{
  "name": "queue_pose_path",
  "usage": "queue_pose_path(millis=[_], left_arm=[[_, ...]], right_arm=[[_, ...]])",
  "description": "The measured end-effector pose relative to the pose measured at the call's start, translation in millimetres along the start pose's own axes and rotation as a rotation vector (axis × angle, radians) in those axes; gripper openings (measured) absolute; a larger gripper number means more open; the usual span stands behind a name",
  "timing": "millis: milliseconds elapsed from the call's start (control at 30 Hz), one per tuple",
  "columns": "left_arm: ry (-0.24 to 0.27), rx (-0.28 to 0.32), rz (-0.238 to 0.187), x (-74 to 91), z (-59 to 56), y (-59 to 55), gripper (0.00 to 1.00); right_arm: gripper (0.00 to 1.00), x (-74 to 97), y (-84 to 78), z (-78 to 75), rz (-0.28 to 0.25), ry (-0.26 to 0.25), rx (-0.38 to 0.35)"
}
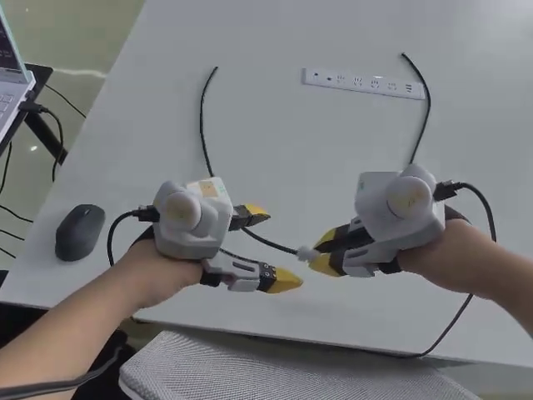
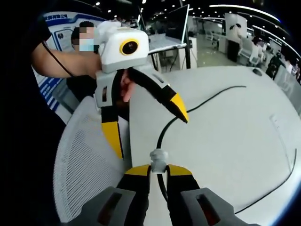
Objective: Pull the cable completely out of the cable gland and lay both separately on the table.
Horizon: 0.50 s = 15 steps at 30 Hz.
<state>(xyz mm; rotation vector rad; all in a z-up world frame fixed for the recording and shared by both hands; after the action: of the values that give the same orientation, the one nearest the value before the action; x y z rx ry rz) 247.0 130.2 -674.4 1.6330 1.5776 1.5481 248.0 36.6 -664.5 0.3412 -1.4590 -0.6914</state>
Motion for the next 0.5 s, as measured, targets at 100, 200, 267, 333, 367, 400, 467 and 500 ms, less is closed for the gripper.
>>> queue_pose_path(millis=[100, 200, 267, 333, 367, 400, 467, 500], left_arm=[[-0.020, -0.008, -0.002, -2.5, -2.6, 2.2, 0.69], [-0.042, -0.010, -0.009, -4.6, -4.8, 3.3, 0.64], [-0.062, -0.006, -0.013, -5.6, -7.2, 4.0, 0.60], [-0.075, -0.007, -0.014, -6.3, -8.8, 4.7, 0.57], [-0.084, -0.006, -0.018, -6.8, -10.1, 5.8, 0.57], [-0.094, -0.005, -0.020, -7.3, -11.5, 6.6, 0.57], [-0.107, -0.013, -0.035, -7.8, -13.1, 9.3, 0.54], [-0.112, -0.013, -0.037, -7.9, -13.5, 10.0, 0.52]], right_arm=[[0.07, 3.5, 1.9, 4.3, 0.004, 0.011, 0.026], [0.07, 7.7, 3.6, 7.6, 0.006, 0.019, 0.045], [0.07, 11.3, 5.1, 9.2, 0.007, 0.022, 0.063], [0.07, 12.7, 5.3, 9.5, 0.007, 0.023, 0.074], [0.07, 14.1, 5.2, 10.1, 0.011, 0.023, 0.082], [0.07, 15.6, 5.2, 11.0, 0.008, 0.027, 0.095], [0.07, 17.3, 5.3, 12.3, 0.004, 0.034, 0.101], [0.07, 17.8, 5.4, 12.8, 0.002, 0.035, 0.108]])
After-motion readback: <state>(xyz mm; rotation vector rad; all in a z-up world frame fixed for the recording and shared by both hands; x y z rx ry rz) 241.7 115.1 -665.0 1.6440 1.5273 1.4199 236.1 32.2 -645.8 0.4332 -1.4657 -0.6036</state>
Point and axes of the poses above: the centre of the closed fingertips' face, and the gripper's own axes: x roughly backward along the fingers, z roughly to its left, y roughly out of its top, the point moved 5 cm from there along x, roughly backward along the fingers, and after that the axes turned 5 degrees about -y, right-handed, at the moved point
